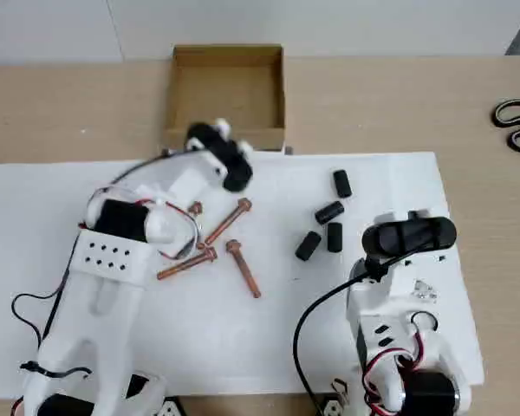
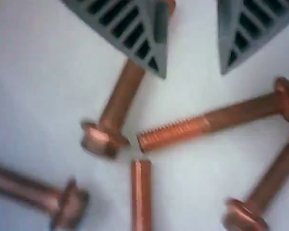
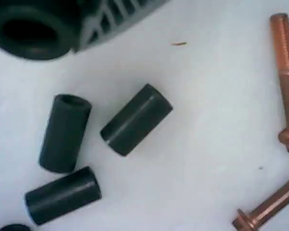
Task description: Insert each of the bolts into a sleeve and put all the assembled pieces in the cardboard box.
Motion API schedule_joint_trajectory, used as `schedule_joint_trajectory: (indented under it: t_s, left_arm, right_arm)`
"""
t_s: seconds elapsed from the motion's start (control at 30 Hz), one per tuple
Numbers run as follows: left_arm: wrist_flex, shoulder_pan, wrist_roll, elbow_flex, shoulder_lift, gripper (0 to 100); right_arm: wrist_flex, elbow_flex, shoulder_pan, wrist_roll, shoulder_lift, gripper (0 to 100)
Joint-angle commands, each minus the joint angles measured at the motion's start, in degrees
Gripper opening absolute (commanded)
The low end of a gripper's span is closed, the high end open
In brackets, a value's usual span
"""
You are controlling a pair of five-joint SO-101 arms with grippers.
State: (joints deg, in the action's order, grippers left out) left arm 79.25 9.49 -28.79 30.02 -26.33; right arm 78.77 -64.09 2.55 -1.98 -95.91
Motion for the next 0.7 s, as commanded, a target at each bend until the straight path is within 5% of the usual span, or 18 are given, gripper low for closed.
schedule_joint_trajectory:
  t_s: [0.0,0.27,0.67]
  left_arm:
    - [0.35,2.11,-2.2,2.68,-0.18,7]
    - [-0.18,7.03,-2.46,6.2,-0.09,10]
    - [-5.01,0.62,-6.86,-2.33,20.31,13]
  right_arm:
    - [-0.31,0.18,-0.57,-0.44,-0.4,0.4]
    - [-0.04,0.09,-0.57,-0.44,-0.4,0.4]
    - [1.36,0.09,-0.57,-0.44,-0.75,0.4]
